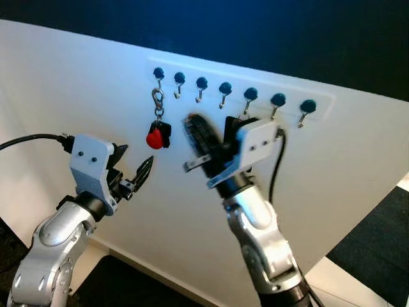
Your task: Hang keys on a hook
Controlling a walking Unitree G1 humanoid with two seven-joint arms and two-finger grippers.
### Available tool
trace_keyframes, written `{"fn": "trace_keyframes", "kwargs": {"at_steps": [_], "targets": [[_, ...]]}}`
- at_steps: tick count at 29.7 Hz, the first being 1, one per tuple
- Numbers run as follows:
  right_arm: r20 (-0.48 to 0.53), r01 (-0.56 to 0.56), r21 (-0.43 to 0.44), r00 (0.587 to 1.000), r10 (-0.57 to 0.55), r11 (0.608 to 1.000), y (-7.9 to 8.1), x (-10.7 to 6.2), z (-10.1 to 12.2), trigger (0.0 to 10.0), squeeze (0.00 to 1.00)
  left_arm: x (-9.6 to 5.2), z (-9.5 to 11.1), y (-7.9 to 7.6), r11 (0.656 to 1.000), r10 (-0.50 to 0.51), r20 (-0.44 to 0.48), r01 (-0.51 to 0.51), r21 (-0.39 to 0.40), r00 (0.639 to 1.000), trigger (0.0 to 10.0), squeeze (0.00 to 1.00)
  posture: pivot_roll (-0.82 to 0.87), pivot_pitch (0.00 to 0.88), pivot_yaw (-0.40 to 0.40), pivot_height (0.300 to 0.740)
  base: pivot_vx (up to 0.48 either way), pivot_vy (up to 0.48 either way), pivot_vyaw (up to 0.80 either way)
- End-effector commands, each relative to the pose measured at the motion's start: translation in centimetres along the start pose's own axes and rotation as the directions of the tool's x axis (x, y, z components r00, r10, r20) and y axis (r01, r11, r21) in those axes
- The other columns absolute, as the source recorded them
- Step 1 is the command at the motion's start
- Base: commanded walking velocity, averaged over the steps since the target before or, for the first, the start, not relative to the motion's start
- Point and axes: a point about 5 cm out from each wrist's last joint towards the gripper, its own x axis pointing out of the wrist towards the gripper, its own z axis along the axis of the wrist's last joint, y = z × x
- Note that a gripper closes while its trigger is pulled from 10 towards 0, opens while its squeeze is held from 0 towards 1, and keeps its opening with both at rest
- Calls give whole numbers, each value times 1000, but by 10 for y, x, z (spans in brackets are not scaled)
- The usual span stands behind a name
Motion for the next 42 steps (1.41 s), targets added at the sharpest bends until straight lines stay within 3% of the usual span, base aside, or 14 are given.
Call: {"fn": "trace_keyframes", "kwargs": {"at_steps": [1,10,19,31,42], "targets": [[49,11,4,999,-11,1000,3,2,8,10000,0,0,2,-5,1000,-21,8,21,-12,1000,10000,0,138,144,-23,740,0,0,0],[80,111,-126,992,-101,986,-8,10,7,10000,0,0,2,-6,1000,-24,6,24,-17,1000,10000,0,137,146,-24,740,0,0,0],[45,204,-170,979,-199,964,-16,23,1,10000,0,3,2,-9,999,-30,9,30,-22,1000,10000,0,135,146,-23,740,0,0,0],[39,262,-115,965,-259,958,-22,33,0,10000,0,2,1,-10,999,-29,6,29,-25,1000,10000,0,135,148,-23,740,0,0,0],[21,174,-24,985,-173,984,-14,45,1,10000,0,3,0,-10,999,-31,7,31,-26,1000,10000,0,138,147,-25,740,0,0,0]]}}
